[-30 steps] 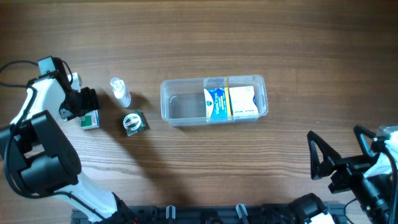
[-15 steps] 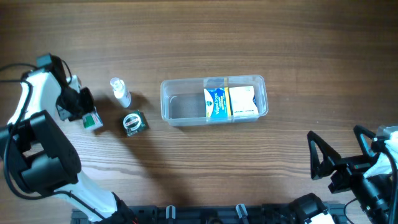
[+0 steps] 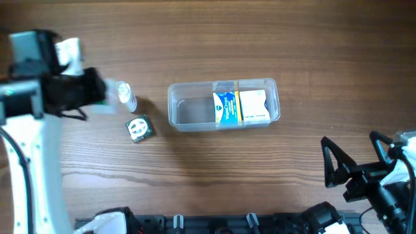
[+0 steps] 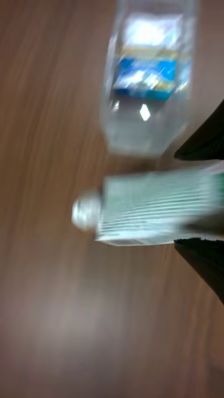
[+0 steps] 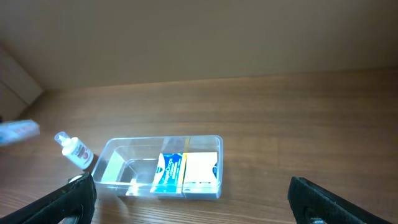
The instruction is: Pack container
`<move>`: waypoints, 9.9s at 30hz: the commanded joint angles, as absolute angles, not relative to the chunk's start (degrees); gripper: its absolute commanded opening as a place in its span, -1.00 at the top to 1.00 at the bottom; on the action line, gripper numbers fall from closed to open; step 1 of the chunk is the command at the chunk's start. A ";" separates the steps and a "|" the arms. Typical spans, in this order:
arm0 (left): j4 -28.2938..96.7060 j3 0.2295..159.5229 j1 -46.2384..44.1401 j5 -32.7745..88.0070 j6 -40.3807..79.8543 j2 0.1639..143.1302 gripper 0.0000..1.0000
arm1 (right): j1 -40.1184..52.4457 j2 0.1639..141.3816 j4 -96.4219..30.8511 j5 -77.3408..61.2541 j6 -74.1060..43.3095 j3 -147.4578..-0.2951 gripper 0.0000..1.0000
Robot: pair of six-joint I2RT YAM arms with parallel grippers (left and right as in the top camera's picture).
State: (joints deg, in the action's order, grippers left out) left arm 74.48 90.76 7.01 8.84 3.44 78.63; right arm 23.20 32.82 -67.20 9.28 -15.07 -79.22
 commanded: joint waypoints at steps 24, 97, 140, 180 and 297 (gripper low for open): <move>89.17 85.52 -28.71 -3.44 12.64 82.87 -0.15 | 23.38 32.77 -67.05 10.09 -14.61 -79.37 -0.99; 39.38 38.89 -25.76 0.49 1.91 85.30 -1.00 | 23.38 32.77 -67.05 10.09 -14.61 -79.37 -1.00; 30.41 53.65 -30.59 -5.28 7.73 87.02 0.60 | 23.38 32.77 -67.05 10.09 -14.61 -79.37 -0.99; 35.64 37.69 -26.98 -4.93 10.96 82.11 -0.47 | 23.38 32.77 -67.05 10.09 -14.61 -79.37 -0.99; 6.94 61.04 -25.30 10.92 -1.87 84.62 -0.19 | 23.40 32.77 -67.11 10.11 -14.59 -79.37 -0.99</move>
